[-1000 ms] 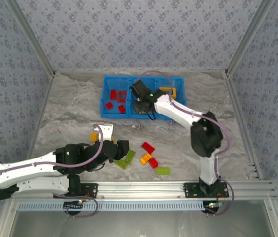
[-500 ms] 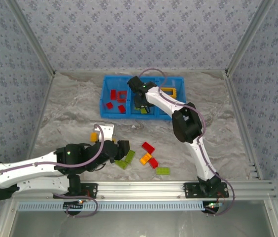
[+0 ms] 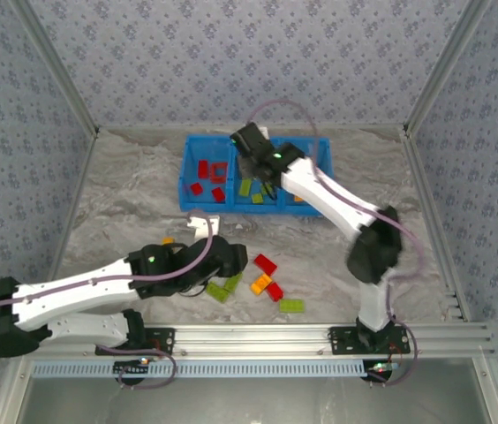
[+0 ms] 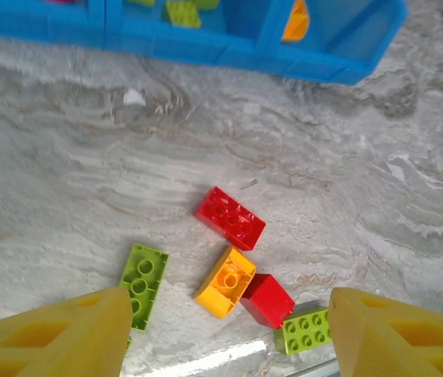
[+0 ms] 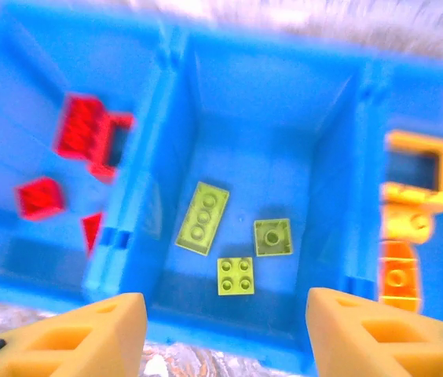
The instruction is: Sort the legos into containers by color
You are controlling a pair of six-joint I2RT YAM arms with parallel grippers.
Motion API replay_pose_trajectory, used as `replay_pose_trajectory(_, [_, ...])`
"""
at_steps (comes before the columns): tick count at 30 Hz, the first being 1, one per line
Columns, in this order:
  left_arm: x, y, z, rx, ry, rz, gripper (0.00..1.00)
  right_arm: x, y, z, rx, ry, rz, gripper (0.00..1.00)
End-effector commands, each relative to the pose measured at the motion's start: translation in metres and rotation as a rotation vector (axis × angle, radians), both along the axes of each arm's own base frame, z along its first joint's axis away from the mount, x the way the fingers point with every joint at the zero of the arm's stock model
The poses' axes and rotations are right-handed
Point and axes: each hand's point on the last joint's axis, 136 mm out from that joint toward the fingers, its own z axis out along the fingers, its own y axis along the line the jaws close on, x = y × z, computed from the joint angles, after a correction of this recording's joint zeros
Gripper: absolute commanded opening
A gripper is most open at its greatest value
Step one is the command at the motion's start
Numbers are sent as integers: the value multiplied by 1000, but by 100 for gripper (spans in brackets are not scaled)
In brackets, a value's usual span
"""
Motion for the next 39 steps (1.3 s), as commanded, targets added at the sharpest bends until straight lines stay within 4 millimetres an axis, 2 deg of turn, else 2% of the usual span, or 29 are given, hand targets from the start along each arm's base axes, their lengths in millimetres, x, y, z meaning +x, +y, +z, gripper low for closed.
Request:
replay_pose_trajectory(1, [-5,-29,-12,-106,171,19,67,-38,-35,59,47,-166,13,58])
replay_pose_trajectory(4, [0,-43,-34,-134,278,76,66,-85,-53,65,62,-206,94,60])
replay_pose_trajectory(7, [6,-52,-57,-147,400,147,62,-133,-56,70,111,-259,249,60])
replay_pose_trajectory(9, [10,-62,-70,-167,466,178,58,-169,-55,66,137,-271,379,60])
replay_pose_trajectory(12, [13,-73,-88,-172,528,228,57,-206,-60,69,169,-299,476,61])
replay_pose_trajectory(15, [20,-87,-104,-198,585,268,58,-228,-60,64,176,-281,543,62])
replay_pose_trajectory(19, [31,-97,-116,-161,628,293,68,-246,-54,51,169,-235,610,63])
replay_pose_trajectory(23, [38,-91,-129,-125,647,361,69,-251,-51,44,169,-221,613,63])
replay_pose_trajectory(26, [41,-84,-140,-116,661,406,68,-252,-49,43,176,-218,610,63])
replay_pose_trajectory(34, [49,-94,-159,-114,716,421,66,-251,-49,37,175,-209,599,63])
replay_pose_trajectory(39, [53,-96,-170,-100,732,438,58,-252,-51,33,174,-200,593,63])
